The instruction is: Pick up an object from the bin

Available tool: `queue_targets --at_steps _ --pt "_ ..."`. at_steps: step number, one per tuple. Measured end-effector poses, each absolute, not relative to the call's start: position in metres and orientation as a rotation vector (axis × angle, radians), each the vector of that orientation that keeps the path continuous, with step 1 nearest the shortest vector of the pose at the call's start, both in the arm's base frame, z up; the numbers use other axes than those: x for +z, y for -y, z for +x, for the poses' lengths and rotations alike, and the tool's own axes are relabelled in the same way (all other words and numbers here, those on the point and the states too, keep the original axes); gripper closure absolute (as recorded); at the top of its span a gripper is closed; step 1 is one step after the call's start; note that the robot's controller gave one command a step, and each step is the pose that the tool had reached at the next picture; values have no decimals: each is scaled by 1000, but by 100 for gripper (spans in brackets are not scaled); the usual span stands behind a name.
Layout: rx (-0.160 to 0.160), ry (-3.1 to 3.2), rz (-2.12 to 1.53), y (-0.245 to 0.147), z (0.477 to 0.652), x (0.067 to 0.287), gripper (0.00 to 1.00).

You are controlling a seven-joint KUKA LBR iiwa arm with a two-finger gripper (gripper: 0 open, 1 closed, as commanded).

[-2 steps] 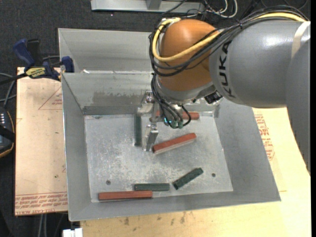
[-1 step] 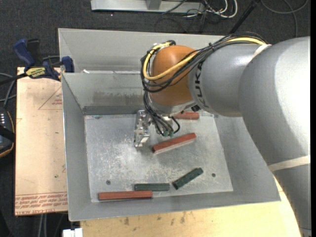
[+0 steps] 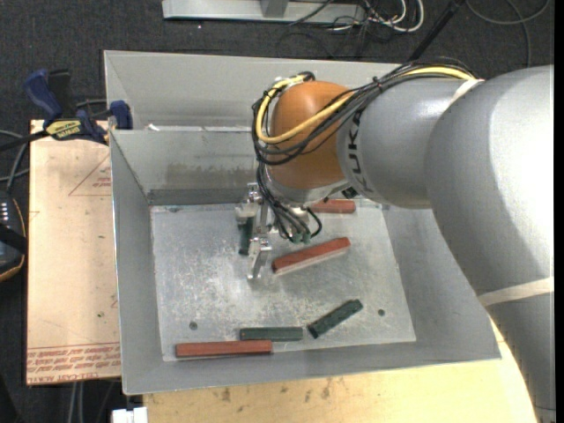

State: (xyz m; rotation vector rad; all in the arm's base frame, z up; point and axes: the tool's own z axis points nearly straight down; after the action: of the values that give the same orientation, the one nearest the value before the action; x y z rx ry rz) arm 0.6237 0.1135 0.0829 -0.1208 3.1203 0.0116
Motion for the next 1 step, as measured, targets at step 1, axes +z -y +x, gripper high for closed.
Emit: queue_targets --at_steps 1 --pt "12 -3117 -120 -114 624 83 0"
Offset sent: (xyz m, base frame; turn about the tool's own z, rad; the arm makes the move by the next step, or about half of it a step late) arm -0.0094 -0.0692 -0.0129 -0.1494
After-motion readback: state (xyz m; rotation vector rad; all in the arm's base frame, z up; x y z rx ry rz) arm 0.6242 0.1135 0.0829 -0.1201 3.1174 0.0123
